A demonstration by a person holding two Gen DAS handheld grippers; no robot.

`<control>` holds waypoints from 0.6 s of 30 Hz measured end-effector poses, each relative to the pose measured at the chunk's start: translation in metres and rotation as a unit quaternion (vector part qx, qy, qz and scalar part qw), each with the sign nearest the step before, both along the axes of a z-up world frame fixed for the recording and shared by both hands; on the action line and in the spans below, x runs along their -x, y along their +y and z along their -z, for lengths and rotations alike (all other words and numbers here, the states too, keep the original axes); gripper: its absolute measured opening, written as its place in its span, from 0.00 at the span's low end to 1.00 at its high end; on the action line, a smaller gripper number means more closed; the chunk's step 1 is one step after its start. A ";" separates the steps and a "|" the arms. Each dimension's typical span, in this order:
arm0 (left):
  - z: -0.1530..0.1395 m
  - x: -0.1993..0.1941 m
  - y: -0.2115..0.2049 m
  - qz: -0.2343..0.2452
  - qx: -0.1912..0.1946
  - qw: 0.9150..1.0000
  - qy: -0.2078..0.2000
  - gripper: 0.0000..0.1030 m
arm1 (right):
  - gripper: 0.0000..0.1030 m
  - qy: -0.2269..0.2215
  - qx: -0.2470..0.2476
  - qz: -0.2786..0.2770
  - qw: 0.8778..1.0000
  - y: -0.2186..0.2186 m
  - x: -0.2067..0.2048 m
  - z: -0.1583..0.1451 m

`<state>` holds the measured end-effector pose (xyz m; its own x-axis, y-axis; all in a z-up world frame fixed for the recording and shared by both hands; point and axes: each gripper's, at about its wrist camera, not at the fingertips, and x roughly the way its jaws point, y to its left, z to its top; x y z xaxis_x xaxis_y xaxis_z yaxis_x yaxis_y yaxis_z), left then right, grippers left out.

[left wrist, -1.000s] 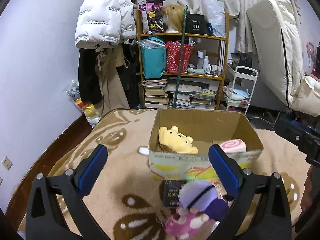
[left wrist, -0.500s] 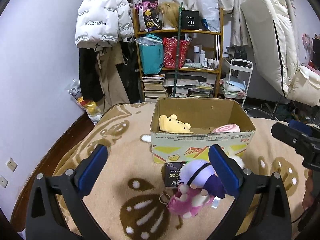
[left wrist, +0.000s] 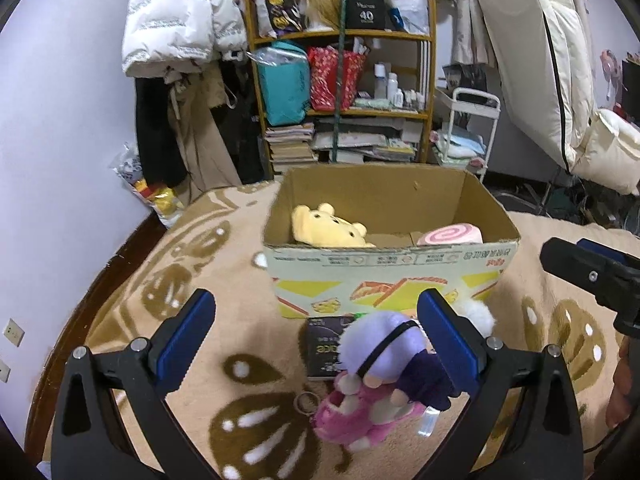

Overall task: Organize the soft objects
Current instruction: 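Lower the left tool onto the purple-haired doll while the right tool lowers onto the white fluffy plush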

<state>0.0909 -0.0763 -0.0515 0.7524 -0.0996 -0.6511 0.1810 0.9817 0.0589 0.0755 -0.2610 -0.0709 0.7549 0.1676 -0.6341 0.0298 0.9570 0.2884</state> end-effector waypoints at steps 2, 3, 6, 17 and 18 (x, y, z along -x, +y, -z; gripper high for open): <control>0.006 -0.005 -0.005 0.006 -0.002 1.000 0.008 0.97 | 1.00 0.010 -0.009 0.002 1.000 -0.001 -0.006 0.006; 0.010 -0.008 -0.008 0.008 -0.004 1.000 0.011 0.97 | 1.00 0.014 -0.013 0.001 1.000 -0.002 -0.009 0.008; 0.019 -0.013 -0.015 0.015 -0.007 1.000 0.019 0.97 | 1.00 0.029 -0.023 -0.004 0.999 -0.003 -0.019 0.017; 0.054 -0.032 -0.038 0.044 -0.026 0.996 0.067 0.97 | 1.00 0.083 -0.046 0.003 0.995 -0.009 -0.045 0.051; 0.057 -0.033 -0.039 0.046 -0.026 0.996 0.072 0.97 | 1.00 0.088 -0.049 0.005 0.995 -0.010 -0.047 0.054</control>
<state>0.1243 -0.1149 -0.1086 0.6406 -0.1278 -0.7571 0.2809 0.9567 0.0762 0.1221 -0.2713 -0.1246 0.6362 0.2284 -0.7369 0.0974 0.9237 0.3704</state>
